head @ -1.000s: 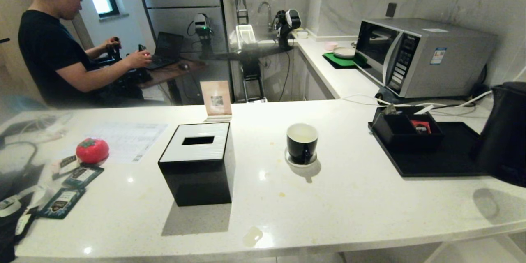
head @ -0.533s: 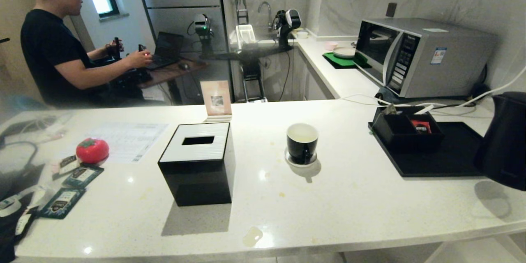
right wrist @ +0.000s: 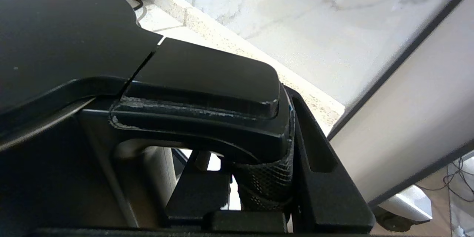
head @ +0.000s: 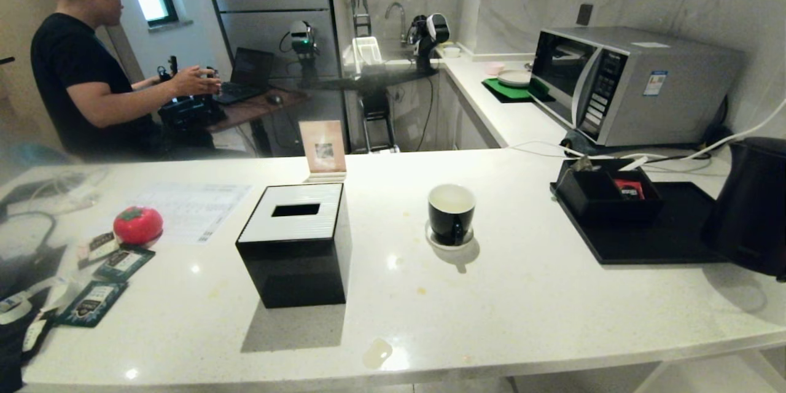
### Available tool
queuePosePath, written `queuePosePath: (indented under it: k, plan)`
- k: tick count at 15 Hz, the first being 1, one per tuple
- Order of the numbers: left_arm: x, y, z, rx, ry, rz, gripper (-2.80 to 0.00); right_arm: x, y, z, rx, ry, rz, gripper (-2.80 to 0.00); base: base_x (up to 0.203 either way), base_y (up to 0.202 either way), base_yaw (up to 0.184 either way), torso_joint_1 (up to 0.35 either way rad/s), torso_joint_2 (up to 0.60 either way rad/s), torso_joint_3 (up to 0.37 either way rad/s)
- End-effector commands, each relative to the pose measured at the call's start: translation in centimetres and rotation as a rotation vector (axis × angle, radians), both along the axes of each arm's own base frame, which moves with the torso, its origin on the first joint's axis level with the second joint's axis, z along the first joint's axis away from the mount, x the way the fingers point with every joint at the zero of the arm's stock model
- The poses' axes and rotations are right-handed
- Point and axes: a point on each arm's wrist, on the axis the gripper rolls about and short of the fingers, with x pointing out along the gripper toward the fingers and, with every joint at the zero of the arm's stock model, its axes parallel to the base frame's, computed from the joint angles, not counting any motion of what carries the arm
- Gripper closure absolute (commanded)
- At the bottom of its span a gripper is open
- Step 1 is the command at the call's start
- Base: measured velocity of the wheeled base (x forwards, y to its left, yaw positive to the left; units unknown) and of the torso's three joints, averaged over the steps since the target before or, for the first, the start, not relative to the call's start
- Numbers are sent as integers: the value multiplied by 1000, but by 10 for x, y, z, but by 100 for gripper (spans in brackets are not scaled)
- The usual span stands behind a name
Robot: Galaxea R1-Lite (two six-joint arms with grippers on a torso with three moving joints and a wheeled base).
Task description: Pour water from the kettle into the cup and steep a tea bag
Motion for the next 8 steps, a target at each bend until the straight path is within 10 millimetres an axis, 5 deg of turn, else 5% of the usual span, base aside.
queuePosePath:
  k: [1, 8]
  plan:
    - [0, 0, 0, -1, 1, 1, 0, 12, -8, -6, 6, -4, 0, 0, 0, 0, 0, 0, 0, 0]
    - [0, 0, 0, -1, 1, 1, 0, 48, -26, -15, 19, -39, 16, 0, 0, 0, 0, 0, 0, 0]
